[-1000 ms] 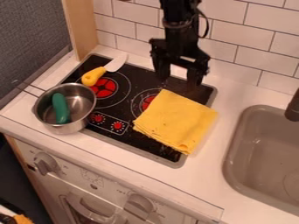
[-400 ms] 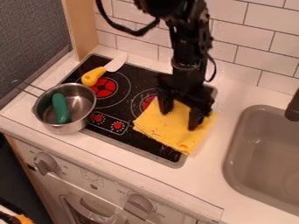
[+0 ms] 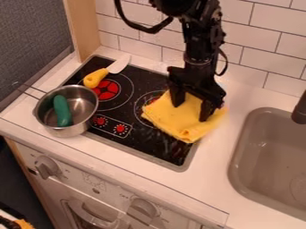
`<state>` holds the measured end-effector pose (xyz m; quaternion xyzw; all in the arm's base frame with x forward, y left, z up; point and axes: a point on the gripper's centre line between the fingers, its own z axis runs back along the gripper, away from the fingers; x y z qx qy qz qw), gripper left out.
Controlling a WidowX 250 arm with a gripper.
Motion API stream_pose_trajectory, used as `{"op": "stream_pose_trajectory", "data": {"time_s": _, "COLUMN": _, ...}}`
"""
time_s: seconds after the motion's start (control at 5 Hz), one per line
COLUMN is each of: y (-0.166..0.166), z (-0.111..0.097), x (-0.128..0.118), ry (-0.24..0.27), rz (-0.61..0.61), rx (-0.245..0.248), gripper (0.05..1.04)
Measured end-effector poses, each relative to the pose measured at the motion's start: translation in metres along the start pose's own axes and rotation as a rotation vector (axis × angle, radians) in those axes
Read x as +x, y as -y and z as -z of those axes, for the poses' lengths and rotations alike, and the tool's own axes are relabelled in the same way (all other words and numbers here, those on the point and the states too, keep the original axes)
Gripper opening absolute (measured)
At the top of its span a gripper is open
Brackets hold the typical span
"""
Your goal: Moved the yellow towel from the right lower part of the cooker to the right burner
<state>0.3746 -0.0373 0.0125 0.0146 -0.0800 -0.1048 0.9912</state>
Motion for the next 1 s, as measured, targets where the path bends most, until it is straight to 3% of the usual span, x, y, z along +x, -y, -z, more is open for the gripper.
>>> {"op": "stream_pose_trajectory", "data": {"time_s": 0.2, "y": -0.006, "z": -0.001, "x": 0.013, "ry": 0.032, "rz": -0.028, "rx": -0.016, "gripper": 1.000}}
{"op": "stream_pose_trajectory", "data": {"time_s": 0.6, "y": -0.010, "z": -0.001, "x": 0.014, "ry": -0.004, "rz": -0.051, "rx": -0.055, "gripper": 1.000}}
{"op": "stream_pose_trajectory", "data": {"time_s": 1.0, "y": -0.011, "z": -0.054, "x": 0.013, "ry": 0.020, "rz": -0.036, "rx": -0.080, "gripper": 1.000}}
